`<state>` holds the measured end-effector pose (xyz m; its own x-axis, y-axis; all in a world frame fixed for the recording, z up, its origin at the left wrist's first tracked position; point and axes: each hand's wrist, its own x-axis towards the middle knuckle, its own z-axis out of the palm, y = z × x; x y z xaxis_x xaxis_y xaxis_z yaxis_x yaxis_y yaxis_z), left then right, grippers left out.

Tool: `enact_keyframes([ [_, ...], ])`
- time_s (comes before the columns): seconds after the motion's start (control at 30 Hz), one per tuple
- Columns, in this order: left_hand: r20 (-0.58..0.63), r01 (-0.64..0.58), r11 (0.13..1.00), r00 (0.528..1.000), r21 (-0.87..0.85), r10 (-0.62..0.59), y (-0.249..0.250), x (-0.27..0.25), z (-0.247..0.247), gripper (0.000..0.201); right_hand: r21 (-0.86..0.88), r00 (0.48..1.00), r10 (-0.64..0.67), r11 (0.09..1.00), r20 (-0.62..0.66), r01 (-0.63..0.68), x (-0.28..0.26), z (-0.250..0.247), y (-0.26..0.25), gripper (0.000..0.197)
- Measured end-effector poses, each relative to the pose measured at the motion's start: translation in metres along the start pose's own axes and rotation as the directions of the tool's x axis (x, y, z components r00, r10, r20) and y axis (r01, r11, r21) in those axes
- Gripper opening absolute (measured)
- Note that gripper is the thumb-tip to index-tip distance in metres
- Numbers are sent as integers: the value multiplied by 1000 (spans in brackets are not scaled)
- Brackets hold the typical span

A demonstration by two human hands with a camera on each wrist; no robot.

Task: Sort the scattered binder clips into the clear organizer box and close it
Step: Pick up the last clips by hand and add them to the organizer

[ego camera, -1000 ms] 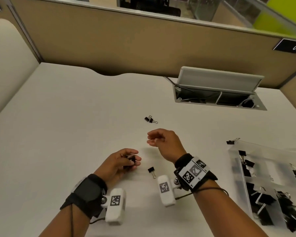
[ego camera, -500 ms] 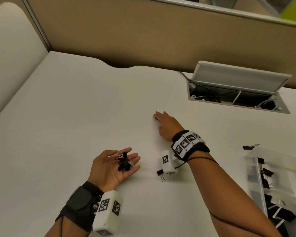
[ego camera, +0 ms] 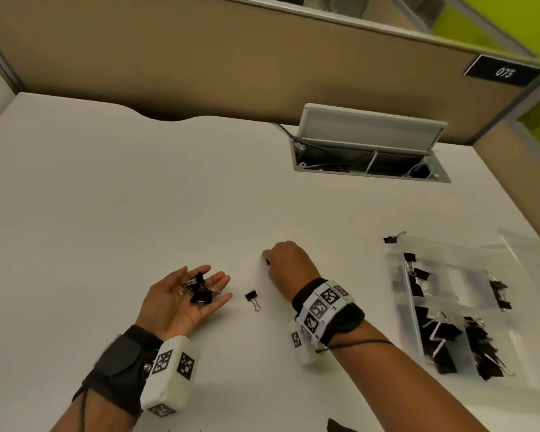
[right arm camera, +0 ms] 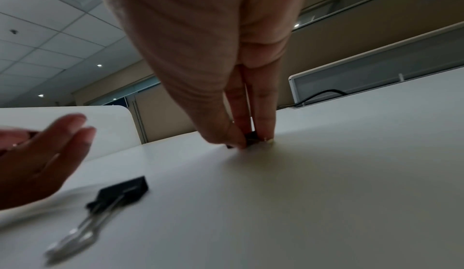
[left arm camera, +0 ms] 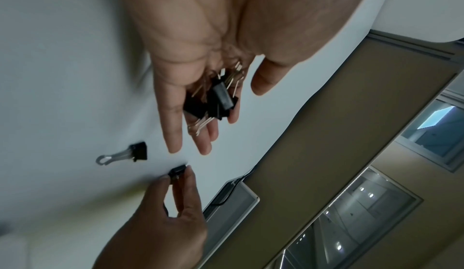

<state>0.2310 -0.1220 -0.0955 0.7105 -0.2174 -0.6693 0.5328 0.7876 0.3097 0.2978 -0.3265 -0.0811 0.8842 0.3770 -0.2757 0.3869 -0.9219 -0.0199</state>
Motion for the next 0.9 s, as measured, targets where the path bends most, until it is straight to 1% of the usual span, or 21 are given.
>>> enact_keyframes([
  [0.1,11,28,999,1000,16,-28,-8,-1,6,37,140,994,105,985,-3,-104,-17,8,4,24],
  [0.17,14,45,999,999,10,-45,-14,-4,10,42,238,987,158,959,-8,-151,-26,12,8,24],
  [0.3,11,52,998,999,-25,-52,-22,-7,14,57,458,959,281,856,-27,-238,-40,14,17,28],
  [0.33,14,47,999,999,-27,-47,-23,-7,15,64,504,952,304,828,-34,-247,-43,14,19,27],
  [0.4,28,41,999,999,-31,-40,-25,-7,13,86,606,941,337,757,-42,-244,-50,12,20,27],
  [0.43,25,44,999,999,-32,-43,-26,-6,13,94,652,938,343,722,-49,-230,-52,9,19,27],
  [0.47,31,51,998,998,-29,-50,-28,-7,14,97,690,937,342,694,-68,-204,-56,6,15,27],
  [0.5,36,61,998,998,-26,-60,-29,-7,15,95,719,940,328,675,-95,-163,-59,1,10,27],
  [0.53,43,73,997,997,-21,-72,-31,-9,18,86,743,945,301,660,-128,-110,-61,-5,2,27],
  [0.6,47,83,996,995,-17,-83,-33,-12,23,60,779,958,225,627,-178,-3,-64,-16,-18,27],
  [0.63,60,86,996,995,-15,-85,-35,-12,23,53,789,967,175,613,-188,42,-66,-20,-30,28],
  [0.67,73,80,997,994,-6,-80,-36,-11,22,51,788,976,114,611,-186,79,-67,-22,-42,29],
  [0.73,70,69,998,995,11,-70,-37,-10,21,45,730,985,-13,669,-175,139,-70,-27,-61,32],
  [0.77,60,68,998,996,12,-68,-36,-10,21,41,697,983,-44,700,-178,157,-70,-31,-63,32],
  [0.8,43,61,998,997,12,-61,-34,-10,20,36,686,981,-31,710,-192,157,-69,-36,-59,32],
  [0.83,22,54,998,998,18,-54,-31,-9,18,31,698,975,29,703,-218,135,-67,-41,-46,31],
  [0.87,8,61,998,998,23,-62,-27,-9,15,28,722,959,126,684,-255,103,-64,-47,-27,29],
  [0.9,12,76,997,997,27,-77,-23,-9,11,33,736,927,232,673,-296,67,-62,-54,-2,27],
])
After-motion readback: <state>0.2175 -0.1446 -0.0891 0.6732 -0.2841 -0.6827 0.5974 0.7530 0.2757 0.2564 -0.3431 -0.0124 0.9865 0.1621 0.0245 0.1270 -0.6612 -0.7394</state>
